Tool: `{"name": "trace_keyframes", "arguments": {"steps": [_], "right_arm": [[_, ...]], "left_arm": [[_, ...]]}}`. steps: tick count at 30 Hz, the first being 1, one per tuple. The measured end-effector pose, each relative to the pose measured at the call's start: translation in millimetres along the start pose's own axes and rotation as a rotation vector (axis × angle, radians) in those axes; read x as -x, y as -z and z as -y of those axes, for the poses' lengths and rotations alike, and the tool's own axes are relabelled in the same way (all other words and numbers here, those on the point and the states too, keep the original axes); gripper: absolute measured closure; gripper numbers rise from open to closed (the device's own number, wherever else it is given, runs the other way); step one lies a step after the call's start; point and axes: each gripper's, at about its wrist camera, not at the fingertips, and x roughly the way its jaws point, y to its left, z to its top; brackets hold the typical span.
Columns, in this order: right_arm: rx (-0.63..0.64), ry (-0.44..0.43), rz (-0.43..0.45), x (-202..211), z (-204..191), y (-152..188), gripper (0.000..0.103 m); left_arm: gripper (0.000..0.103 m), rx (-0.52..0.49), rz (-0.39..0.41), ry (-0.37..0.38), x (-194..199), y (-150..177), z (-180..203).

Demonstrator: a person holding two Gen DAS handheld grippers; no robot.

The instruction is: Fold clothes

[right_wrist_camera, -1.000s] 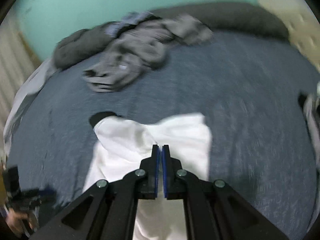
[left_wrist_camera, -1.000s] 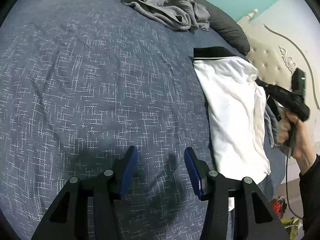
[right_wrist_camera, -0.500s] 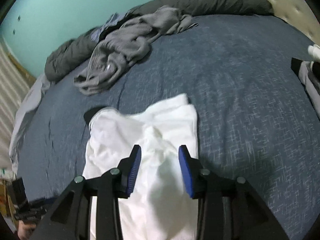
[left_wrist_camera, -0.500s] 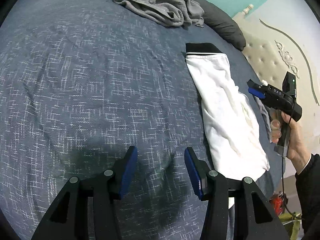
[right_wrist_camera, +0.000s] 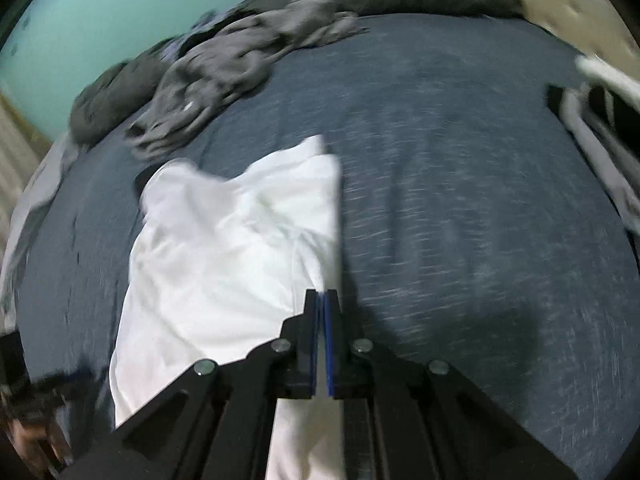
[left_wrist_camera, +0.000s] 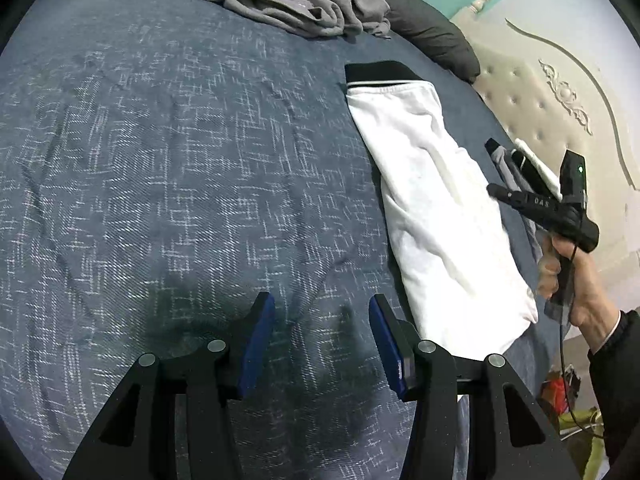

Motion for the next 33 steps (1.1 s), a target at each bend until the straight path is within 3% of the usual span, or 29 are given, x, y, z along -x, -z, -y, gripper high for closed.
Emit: {"name": "trace_keyframes", "arguments": {"steps": [3,6,8,10,12,18,23,24,26,28,33], "right_arm": [[-0.084,0.013,0.025,9,17,-1,0.101],[-0.179,-0.050,0.040,21,31,5,0.099],[-0.146,-0.092,0.022,30,26,14,0.077],[-0.099,-0.116,0.002,37,18,24,0.064],[-0.091,-0.141,-0.005,42,15,34,0.064],[-0.044,-0.168,-0.033,44,4,60,0.064],[-0.002,-0.135,-0.051,35,-6,63,0.065],[0.012,-0.118,-0.059,31,-9,62,0.068],[0.036,-0.097,-0.069,26,-13,62,0.088],[0.055,-0.091,-0.072,24,-15,62,0.100],[0.065,-0.046,-0.049,32,-10,58,0.101]], "left_arm": [[0.050,-0.014,-0.006,0.010,-2,2,7],[0.050,-0.029,-0.013,0.025,-3,5,14],[0.050,-0.039,-0.023,0.032,-6,8,19],[0.050,-0.050,-0.033,0.037,-8,12,24],[0.050,-0.058,-0.039,0.046,-9,15,29],[0.046,-0.088,-0.048,0.053,-12,26,48],[0.046,-0.107,-0.045,0.044,-14,28,57],[0.046,-0.110,-0.045,0.040,-14,28,58],[0.046,-0.113,-0.042,0.036,-15,27,59],[0.046,-0.116,-0.038,0.032,-14,26,60],[0.046,-0.112,-0.034,0.035,-14,24,59]]}}
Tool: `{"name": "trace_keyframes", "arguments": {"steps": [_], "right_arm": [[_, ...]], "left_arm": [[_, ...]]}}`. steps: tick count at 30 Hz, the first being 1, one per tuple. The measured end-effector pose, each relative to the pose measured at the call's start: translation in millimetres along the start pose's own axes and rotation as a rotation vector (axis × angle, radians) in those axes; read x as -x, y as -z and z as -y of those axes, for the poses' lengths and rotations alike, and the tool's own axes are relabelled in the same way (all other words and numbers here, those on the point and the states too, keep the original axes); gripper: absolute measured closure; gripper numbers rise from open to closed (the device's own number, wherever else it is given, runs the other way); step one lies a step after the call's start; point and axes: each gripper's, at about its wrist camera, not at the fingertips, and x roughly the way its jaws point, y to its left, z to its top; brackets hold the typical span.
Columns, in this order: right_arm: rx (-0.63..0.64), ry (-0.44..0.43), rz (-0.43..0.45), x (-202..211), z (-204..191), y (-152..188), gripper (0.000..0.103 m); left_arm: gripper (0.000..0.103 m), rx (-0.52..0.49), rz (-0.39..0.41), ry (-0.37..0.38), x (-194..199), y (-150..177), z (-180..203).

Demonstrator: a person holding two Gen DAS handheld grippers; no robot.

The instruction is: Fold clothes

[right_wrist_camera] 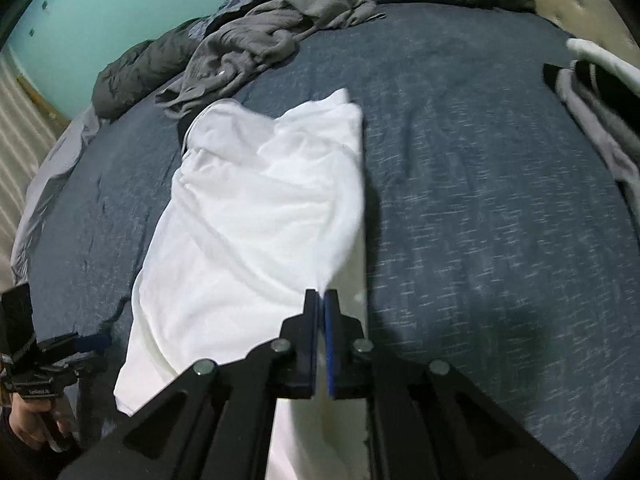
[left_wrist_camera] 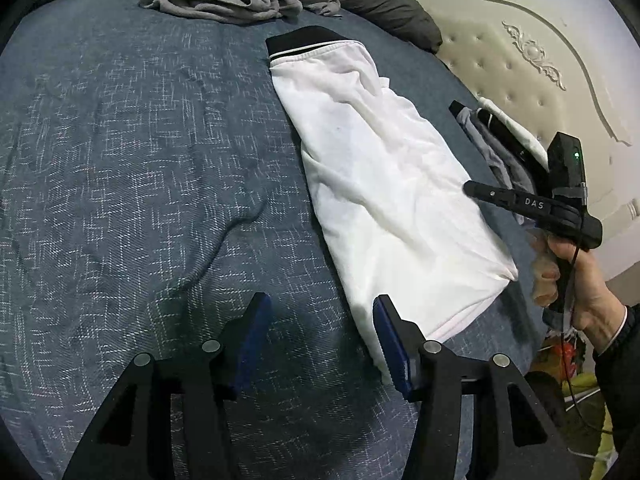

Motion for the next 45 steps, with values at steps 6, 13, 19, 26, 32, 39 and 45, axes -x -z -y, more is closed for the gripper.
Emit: {"name": "trace_keyframes", "arguments": {"steps": [6,13,19,26,32,39,45], "right_arm": [[-0.063,0.073,-0.010,6,21,-3,0.102],[-0.086,-0.027,-0.012,33,22,12,0.088],[-0.012,-0.045,-0.056,44,9,37,0.071],[0.043,-0.019,-0.116,36,2,59,0.092],[-0.015,-0.040,-0.056,54,15,62,0.099],[-0.085,0.001,-0.036,60,33,59,0.099],[-0.151,-0.030,-0.020,62,39,65,0.089]], "left_arm": [[0.046,0.004,-0.003,0.003,1,1,-1],[0.046,-0.006,-0.008,0.013,2,3,6],[0.046,-0.010,-0.015,0.023,0,7,13],[0.045,-0.037,-0.031,0.024,-5,13,23],[0.045,-0.046,-0.062,0.046,-11,19,26],[0.057,-0.035,-0.088,0.092,-17,24,27],[0.062,-0.031,-0.091,0.113,-14,25,27]]}}
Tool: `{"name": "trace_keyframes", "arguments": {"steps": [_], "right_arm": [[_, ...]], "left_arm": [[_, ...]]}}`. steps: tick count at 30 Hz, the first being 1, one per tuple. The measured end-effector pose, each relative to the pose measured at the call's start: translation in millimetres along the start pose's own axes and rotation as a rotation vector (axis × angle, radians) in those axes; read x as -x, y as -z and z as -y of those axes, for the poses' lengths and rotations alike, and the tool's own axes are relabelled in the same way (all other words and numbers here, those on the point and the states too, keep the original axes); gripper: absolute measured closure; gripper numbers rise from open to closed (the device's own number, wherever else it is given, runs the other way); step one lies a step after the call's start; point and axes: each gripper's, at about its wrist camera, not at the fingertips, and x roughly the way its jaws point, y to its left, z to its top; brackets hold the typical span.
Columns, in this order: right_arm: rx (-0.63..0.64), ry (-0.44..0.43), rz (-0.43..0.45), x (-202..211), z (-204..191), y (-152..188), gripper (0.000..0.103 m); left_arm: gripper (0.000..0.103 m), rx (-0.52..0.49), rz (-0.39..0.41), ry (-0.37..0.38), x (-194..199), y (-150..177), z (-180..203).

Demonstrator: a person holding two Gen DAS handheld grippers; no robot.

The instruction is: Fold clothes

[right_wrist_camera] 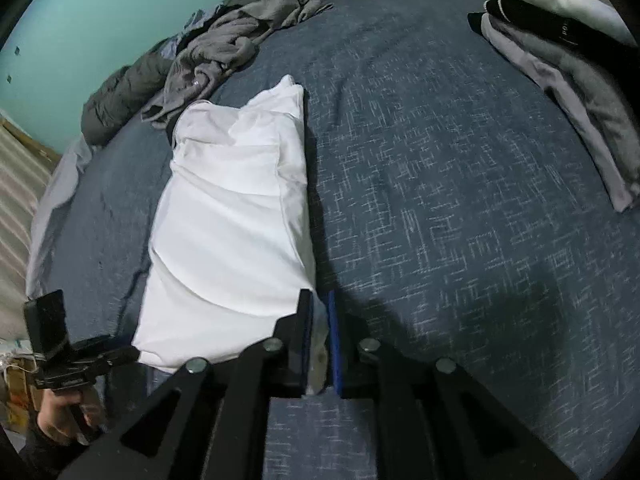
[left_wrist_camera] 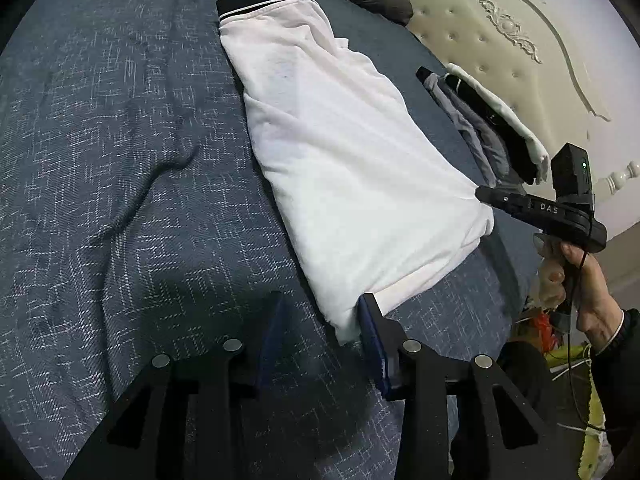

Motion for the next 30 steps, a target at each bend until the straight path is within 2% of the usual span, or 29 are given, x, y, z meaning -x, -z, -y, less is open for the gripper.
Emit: {"name": "trace_keyframes", "arguments": {"steps": [2,10,12,13,14,15,16,17,23,26,30], "right_arm": [[0.006,-0.002,0.006,8,0,5,0.075],[0.030,-0.028,-0.023,10,-6,31,0.074],[0.042,-0.022,-0.029,7,-8,36,0.078],[0.047,-0.021,-0.028,6,-8,37,0.093],[0.052,-0.016,-0.025,7,-10,38,0.095],[0.056,-0.009,-0.018,8,-10,39,0.096],[0.059,-0.003,-0.016,10,-9,39,0.099],[0.063,0.004,-0.014,13,-8,38,0.099],[0.076,0.059,-0.004,26,3,37,0.103],[0.060,0.057,-0.007,29,9,40,0.103],[0.061,0.002,-0.024,25,1,42,0.102]], "left_arm": [[0.062,0.013,0.003,0.010,3,1,-2],[0.062,0.021,-0.005,0.028,3,5,1],[0.062,0.018,-0.011,0.034,-1,7,3],[0.062,0.018,-0.013,0.036,-3,7,4],[0.066,0.019,-0.015,0.038,-4,8,4],[0.072,0.019,-0.017,0.040,-5,8,4],[0.090,0.019,-0.017,0.041,-5,8,4],[0.097,0.017,-0.013,0.040,-4,9,4],[0.099,0.008,0.015,0.040,5,10,3],[0.099,0.018,0.013,0.044,5,11,0],[0.099,0.021,0.008,0.043,3,12,0]]}}
